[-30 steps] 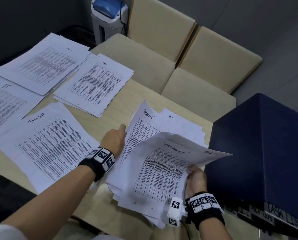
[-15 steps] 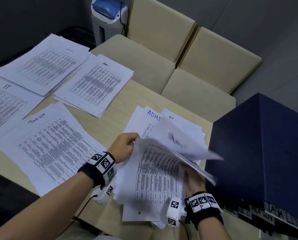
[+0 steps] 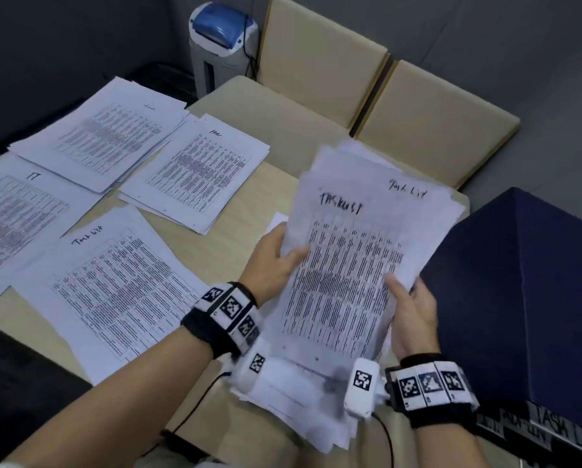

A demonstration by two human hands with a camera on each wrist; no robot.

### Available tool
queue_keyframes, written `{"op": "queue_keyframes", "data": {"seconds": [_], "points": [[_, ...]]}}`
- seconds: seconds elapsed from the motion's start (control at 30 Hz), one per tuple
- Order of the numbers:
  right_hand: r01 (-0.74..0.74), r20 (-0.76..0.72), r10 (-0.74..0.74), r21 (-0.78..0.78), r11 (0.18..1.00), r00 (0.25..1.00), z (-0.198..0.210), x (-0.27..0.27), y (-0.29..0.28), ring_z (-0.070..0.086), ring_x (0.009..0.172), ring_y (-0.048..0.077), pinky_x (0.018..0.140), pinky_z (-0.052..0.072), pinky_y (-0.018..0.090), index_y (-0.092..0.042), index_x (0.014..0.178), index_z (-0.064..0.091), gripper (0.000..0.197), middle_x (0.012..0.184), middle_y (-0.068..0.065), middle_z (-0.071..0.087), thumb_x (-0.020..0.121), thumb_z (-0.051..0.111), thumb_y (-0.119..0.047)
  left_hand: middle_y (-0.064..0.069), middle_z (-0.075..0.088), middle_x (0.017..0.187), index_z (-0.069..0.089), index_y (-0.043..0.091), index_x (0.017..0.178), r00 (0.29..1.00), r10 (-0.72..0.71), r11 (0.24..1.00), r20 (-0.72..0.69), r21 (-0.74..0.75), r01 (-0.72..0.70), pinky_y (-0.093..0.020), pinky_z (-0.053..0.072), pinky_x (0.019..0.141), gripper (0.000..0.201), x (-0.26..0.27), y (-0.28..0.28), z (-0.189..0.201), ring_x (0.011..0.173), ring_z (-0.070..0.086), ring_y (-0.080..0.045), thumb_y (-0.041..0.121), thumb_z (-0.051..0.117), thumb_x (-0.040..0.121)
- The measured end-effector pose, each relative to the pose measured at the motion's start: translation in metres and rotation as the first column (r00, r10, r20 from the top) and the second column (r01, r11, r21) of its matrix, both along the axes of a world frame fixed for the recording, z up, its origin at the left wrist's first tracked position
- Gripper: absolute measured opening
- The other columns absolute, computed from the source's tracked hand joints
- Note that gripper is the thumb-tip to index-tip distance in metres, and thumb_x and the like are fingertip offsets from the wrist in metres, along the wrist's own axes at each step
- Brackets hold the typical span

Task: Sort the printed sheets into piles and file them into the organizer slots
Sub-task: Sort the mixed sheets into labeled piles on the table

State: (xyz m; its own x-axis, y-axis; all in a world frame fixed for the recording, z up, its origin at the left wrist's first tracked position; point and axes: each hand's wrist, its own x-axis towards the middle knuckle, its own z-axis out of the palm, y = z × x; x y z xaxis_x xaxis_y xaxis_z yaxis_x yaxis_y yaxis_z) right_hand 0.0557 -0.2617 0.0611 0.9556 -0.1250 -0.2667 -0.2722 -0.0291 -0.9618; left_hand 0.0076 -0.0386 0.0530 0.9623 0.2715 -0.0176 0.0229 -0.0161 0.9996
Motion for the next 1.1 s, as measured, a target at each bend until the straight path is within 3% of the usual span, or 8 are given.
{"op": "queue_keyframes", "data": {"seconds": [0.17,0.37,0.43,0.6,0.67,0.83,0.97,1.1], "points": [[0.085,0.316,-0.058,-0.072,0.994,0.947,0.043,0.002,0.020,0.066,0.092,0.005,0.085,0.053,0.023,-0.018,0.105,0.066,0.009,0.097,-0.007,0.070,0.096,0.062,-0.019,0.001,0.063,0.102,0.048,0.012,0.117,0.975,0.124,0.990,0.185,0.043,-0.134,-0.032,0.056,0.078,0.025,0.009,-0.014,0.046,0.091,0.064,-0.013,0.027,0.055,0.099],[-0.042,0.107,0.070,-0.244,0.969,0.992,-0.008,-0.012,0.025,0.060,0.115,0.021,0.102,0.047,0.032,-0.005,0.133,0.052,0.037,0.125,0.006,0.064,0.098,0.058,-0.017,-0.016,0.061,0.095,0.042,0.011,0.109,0.982,0.045,0.963,-0.183,0.270,0.007,-0.057,0.054,0.067,0.029,-0.002,-0.010,0.004,0.080,0.063,-0.036,0.038,0.048,0.099],[-0.083,0.086,0.117,-0.328,0.941,0.989,-0.011,-0.009,0.031,0.058,0.119,0.028,0.106,0.044,0.043,-0.004,0.132,0.052,0.037,0.127,0.012,0.063,0.099,0.057,-0.020,-0.017,0.063,0.092,0.049,0.007,0.107,0.982,0.049,0.932,-0.183,0.362,0.021,-0.055,0.053,0.072,0.028,-0.008,-0.005,-0.003,0.080,0.062,-0.036,0.034,0.043,0.102],[-0.194,0.236,0.293,-0.366,0.910,0.927,0.025,0.000,0.070,0.059,0.078,0.004,0.070,0.046,0.013,-0.016,0.105,0.061,0.010,0.090,-0.008,0.065,0.098,0.058,-0.021,0.001,0.061,0.120,0.045,0.013,0.138,0.969,0.225,0.954,-0.099,0.222,-0.199,-0.022,0.050,0.083,0.036,-0.036,0.048,0.018,0.105,0.061,-0.017,0.023,0.043,0.103],[-0.253,0.251,0.344,-0.332,0.908,0.905,0.025,-0.004,0.087,0.060,0.078,0.005,0.076,0.048,0.017,-0.013,0.103,0.062,0.012,0.089,-0.006,0.065,0.097,0.060,-0.022,0.007,0.055,0.120,0.042,0.014,0.142,0.935,0.319,0.945,-0.156,0.122,-0.302,-0.022,0.044,0.087,0.039,-0.058,0.082,0.020,0.112,0.054,-0.012,0.021,0.043,0.103],[-0.393,0.043,0.425,-0.304,0.868,0.904,-0.019,-0.031,0.114,0.068,0.089,0.025,0.086,0.053,0.039,-0.011,0.100,0.063,0.010,0.097,0.010,0.071,0.098,0.058,-0.020,-0.005,0.061,0.111,0.049,0.016,0.132,0.721,0.565,0.825,-0.402,0.251,-0.507,-0.039,0.054,0.082,0.031,-0.146,0.168,-0.021,0.097,0.061,-0.026,0.022,0.040,0.103],[-0.492,-0.096,0.503,-0.423,0.761,0.859,-0.055,-0.059,0.146,0.067,0.096,0.024,0.090,0.053,0.044,-0.023,0.093,0.063,0.006,0.098,0.004,0.070,0.097,0.059,-0.025,-0.014,0.062,0.100,0.054,0.005,0.116,0.481,0.667,0.744,-0.569,0.479,-0.466,-0.031,0.043,0.063,0.024,-0.206,0.202,-0.063,0.078,0.057,-0.027,0.014,0.039,0.100],[-0.613,-0.195,0.615,-0.517,0.598,0.764,-0.072,-0.079,0.197,0.062,0.104,0.025,0.084,0.044,0.031,-0.019,0.102,0.064,0.015,0.104,0.001,0.067,0.098,0.057,-0.032,-0.025,0.053,0.123,0.053,-0.004,0.120,0.308,0.638,0.760,-0.706,0.513,-0.398,-0.041,0.048,0.092,0.030,-0.224,0.210,-0.090,0.108,0.055,-0.041,0.010,0.044,0.095]]}}
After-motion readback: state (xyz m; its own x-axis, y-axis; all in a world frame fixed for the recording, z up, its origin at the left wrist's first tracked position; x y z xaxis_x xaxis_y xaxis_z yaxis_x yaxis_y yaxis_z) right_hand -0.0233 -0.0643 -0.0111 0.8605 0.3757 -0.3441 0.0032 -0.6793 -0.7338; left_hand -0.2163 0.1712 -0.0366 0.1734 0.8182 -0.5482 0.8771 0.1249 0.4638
